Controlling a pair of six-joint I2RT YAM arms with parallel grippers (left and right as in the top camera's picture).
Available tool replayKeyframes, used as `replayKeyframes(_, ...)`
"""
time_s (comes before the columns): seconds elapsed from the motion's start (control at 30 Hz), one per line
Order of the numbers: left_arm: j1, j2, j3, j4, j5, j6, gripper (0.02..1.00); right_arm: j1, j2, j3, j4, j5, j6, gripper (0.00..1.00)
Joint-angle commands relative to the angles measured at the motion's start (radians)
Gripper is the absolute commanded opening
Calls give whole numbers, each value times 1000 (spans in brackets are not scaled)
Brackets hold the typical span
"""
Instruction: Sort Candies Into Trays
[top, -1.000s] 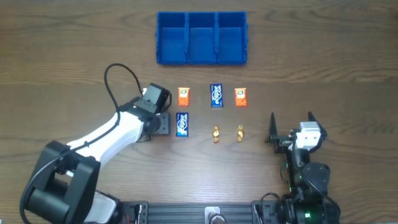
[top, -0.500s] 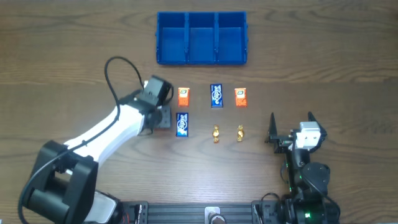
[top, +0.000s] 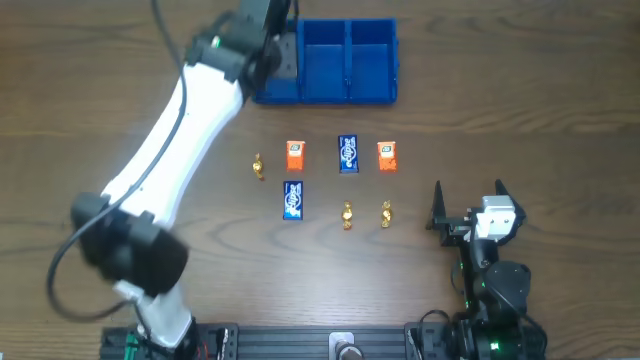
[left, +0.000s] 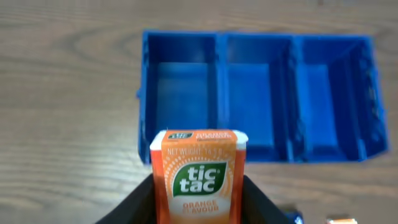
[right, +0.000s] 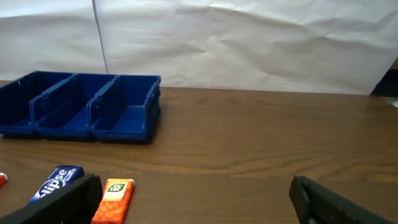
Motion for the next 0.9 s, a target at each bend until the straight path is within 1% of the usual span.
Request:
replayKeyframes(0.03, 39, 227, 308, -101, -6, 34, 336, 6, -7, 1, -6, 5, -14, 998)
replayKeyframes(0.13, 52, 304, 385, -114, 19, 33, 345, 6, -7, 1, -6, 5, -14, 998)
replayKeyframes(0.23, 69, 359, 405, -102, 43, 32, 356, 6, -7, 1, -6, 5, -14, 998)
replayKeyframes(0.5, 87, 396, 404, -91, 54, 35, 375, 6, -7, 1, -6, 5, -14, 998)
replayKeyframes(0.53, 87, 396, 404, -81, 56, 36, 402, 6, -7, 1, -6, 5, -14, 998)
replayKeyframes(0.67, 87, 396, 404, -77, 62, 37, 579, 6, -7, 1, -6, 5, -14, 998)
replayKeyframes(0.7, 87, 395, 404, -78, 62, 40, 638, 6, -7, 1, -6, 5, -14, 998)
replayKeyframes(0.8, 70, 368, 386, -97, 62, 40, 680, 6, -7, 1, -6, 5, -14, 998)
replayKeyframes(0.9, 38, 270, 262, -83, 58, 10, 713, 6, -7, 1, -6, 5, -14, 998)
